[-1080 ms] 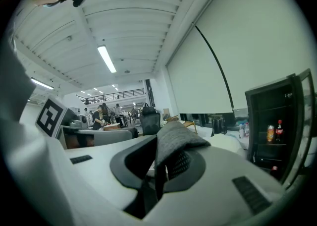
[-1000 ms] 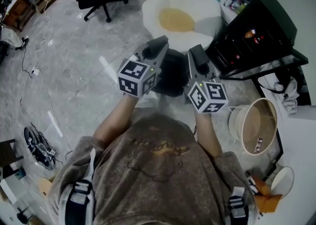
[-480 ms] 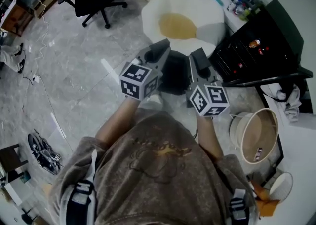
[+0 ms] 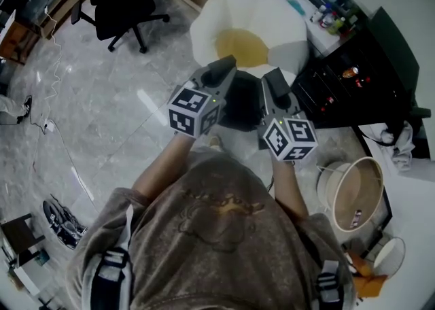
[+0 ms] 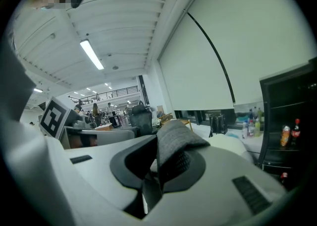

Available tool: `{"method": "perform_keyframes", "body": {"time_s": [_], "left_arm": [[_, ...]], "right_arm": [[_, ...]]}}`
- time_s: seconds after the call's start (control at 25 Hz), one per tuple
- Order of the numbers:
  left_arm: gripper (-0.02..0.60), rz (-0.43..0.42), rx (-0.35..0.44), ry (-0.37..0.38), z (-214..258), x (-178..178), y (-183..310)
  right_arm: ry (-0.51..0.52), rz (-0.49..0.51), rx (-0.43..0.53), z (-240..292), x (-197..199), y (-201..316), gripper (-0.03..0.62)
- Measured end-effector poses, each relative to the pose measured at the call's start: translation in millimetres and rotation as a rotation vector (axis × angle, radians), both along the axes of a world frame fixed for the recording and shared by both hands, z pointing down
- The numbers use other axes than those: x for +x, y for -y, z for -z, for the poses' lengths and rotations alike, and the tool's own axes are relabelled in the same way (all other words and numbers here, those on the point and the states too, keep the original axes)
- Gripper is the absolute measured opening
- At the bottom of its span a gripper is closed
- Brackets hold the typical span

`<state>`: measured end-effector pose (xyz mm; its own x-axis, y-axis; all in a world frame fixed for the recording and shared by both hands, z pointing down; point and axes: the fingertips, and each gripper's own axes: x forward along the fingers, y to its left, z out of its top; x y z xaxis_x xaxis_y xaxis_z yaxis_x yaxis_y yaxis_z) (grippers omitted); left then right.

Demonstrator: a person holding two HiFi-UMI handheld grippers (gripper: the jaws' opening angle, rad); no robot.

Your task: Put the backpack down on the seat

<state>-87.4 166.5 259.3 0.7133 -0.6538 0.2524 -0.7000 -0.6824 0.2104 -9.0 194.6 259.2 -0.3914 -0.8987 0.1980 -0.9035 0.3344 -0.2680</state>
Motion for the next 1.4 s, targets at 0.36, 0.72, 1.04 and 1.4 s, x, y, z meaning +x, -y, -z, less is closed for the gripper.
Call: {"method": "perform_keyframes", "body": {"time_s": [0.36, 0.72, 1.04, 1.4], "left_arm": [[0.032, -0.057, -0.001, -0.009, 0.7, 5.3, 55.2], [0.032, -0.075, 0.005, -0.003, -4.3, 23.2, 99.3], [0.032, -0.080, 0.000, 0.011, -12.2, 41.4, 144.9], [0.032, -0.042, -0.028, 0.016, -27.5, 66.7, 203.5]], "right_arm": [[0.012, -0.042, 0.002, -1.5, 4.1, 50.9, 0.035], [0.007, -0.047, -0.020, -6.7, 19.5, 92.8, 0.035], [-0.014, -0.022, -0.036, -12.2, 36.2, 142.5, 0.035], [-0.011, 0.044, -0.047, -27.2, 61.2, 201.7, 0.035]]}}
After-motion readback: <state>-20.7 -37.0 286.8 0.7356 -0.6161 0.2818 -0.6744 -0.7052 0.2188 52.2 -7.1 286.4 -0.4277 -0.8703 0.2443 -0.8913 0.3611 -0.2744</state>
